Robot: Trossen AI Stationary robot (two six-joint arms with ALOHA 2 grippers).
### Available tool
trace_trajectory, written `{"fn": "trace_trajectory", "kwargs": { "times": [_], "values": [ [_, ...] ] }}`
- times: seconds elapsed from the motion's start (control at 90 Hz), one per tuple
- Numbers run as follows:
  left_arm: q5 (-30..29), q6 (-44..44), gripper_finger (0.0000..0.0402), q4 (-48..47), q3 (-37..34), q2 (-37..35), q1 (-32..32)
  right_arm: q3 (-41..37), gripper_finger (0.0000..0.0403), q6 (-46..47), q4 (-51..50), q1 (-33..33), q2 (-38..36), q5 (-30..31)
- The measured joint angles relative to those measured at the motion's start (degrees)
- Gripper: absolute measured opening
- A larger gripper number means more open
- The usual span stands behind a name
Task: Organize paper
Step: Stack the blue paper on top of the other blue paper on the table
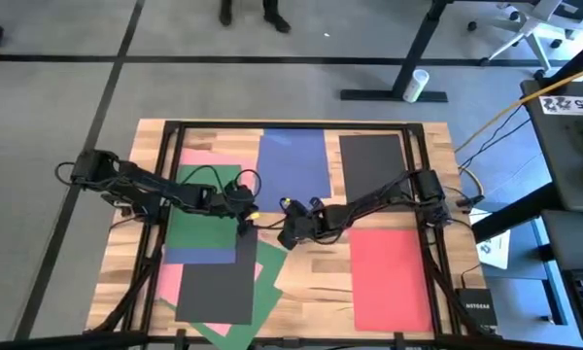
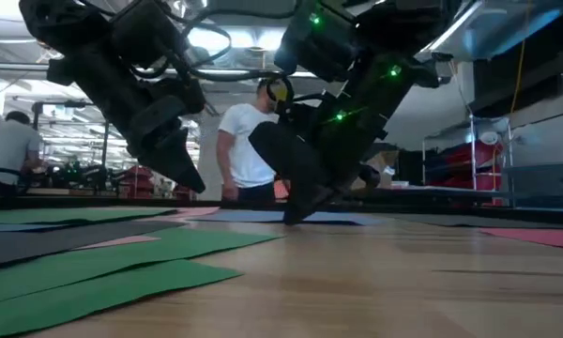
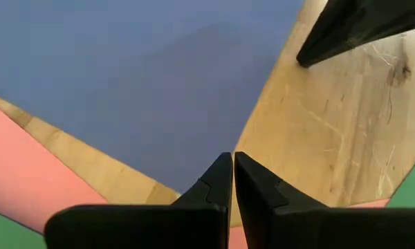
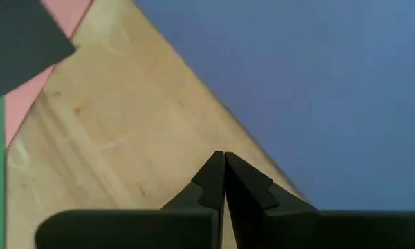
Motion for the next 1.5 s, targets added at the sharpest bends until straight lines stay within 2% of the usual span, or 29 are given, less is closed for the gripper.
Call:
{"fn": "trace_trajectory", "kwargs": {
  "times": [0.589,1.278,1.5],
  "values": [
    [0.0,-0.2,0.0000,0.0,0.0,0.0,-1.7,-0.1,0.0000,7.2,-7.7,-0.1,0.1,7.9],
    [-0.1,-0.2,0.0000,-0.2,0.0,0.0,-2.5,-0.2,0.0000,12.8,-11.8,-2.6,0.2,10.9],
    [-7.5,-4.9,0.0000,-7.2,0.0,0.1,1.5,-0.5,0.0000,11.0,-12.0,-0.3,-1.6,13.3]
  ]
}}
